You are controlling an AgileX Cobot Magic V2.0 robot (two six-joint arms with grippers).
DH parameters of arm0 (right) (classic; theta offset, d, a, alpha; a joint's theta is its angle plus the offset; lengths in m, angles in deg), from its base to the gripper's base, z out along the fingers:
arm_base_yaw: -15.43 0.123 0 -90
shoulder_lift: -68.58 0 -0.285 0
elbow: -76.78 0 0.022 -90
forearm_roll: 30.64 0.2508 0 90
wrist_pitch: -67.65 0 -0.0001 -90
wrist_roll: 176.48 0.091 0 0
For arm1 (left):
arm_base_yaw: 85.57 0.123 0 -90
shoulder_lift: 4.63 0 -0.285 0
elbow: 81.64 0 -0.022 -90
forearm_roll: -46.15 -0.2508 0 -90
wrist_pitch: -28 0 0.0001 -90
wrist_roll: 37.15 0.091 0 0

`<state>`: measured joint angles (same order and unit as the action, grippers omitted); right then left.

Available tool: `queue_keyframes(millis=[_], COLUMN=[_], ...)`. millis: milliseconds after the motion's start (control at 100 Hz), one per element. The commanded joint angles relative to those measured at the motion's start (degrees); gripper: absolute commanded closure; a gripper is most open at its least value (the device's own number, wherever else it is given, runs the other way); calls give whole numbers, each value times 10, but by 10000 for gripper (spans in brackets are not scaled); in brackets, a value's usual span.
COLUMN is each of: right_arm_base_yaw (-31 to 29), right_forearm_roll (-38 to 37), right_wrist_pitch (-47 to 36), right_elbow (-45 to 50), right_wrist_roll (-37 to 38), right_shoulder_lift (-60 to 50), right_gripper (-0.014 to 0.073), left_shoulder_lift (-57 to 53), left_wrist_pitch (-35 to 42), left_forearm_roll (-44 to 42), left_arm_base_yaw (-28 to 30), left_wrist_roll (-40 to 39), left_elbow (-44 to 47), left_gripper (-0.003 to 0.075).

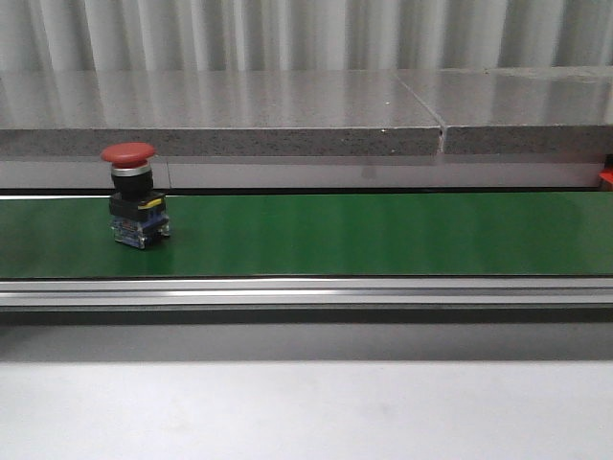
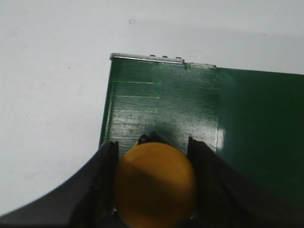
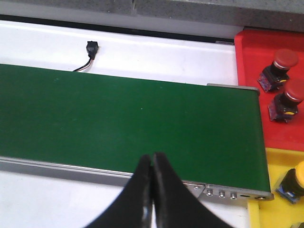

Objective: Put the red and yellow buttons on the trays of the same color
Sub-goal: 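Set the yellow button on the belt and open the left gripper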

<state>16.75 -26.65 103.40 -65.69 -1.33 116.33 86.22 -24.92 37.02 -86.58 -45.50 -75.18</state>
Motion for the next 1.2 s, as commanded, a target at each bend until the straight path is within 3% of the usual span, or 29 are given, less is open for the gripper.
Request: queue_keyframes(millis=[0, 250, 830, 950, 1110, 1190], right_arm_base_yaw=[0, 0, 0, 0, 0, 0], right_forearm_roll=[2, 2, 2, 2, 2, 2], right_wrist_pitch=[-36, -36, -36, -36, -36, -36], right_elbow=[-14, -14, -14, -14, -14, -14], right_wrist_roll=[-5, -5, -5, -5, -5, -5], right_shoulder_lift=[-2, -2, -2, -2, -2, -2], right_gripper=[686, 686, 686, 686, 686, 686], left_shoulder_lift=[-23, -16, 51, 51, 51, 51], left_wrist_pitch=[32, 103, 106, 106, 105, 100], left_forearm_roll=[-1, -1, -1, -1, 0, -1], left_arm_base_yaw=[-8, -8, -8, -8, -8, -11], left_wrist_roll=[0, 0, 0, 0, 2, 6], left_elbow=[-5, 37, 37, 36, 36, 35], left_gripper=[741, 741, 727, 574, 156, 45])
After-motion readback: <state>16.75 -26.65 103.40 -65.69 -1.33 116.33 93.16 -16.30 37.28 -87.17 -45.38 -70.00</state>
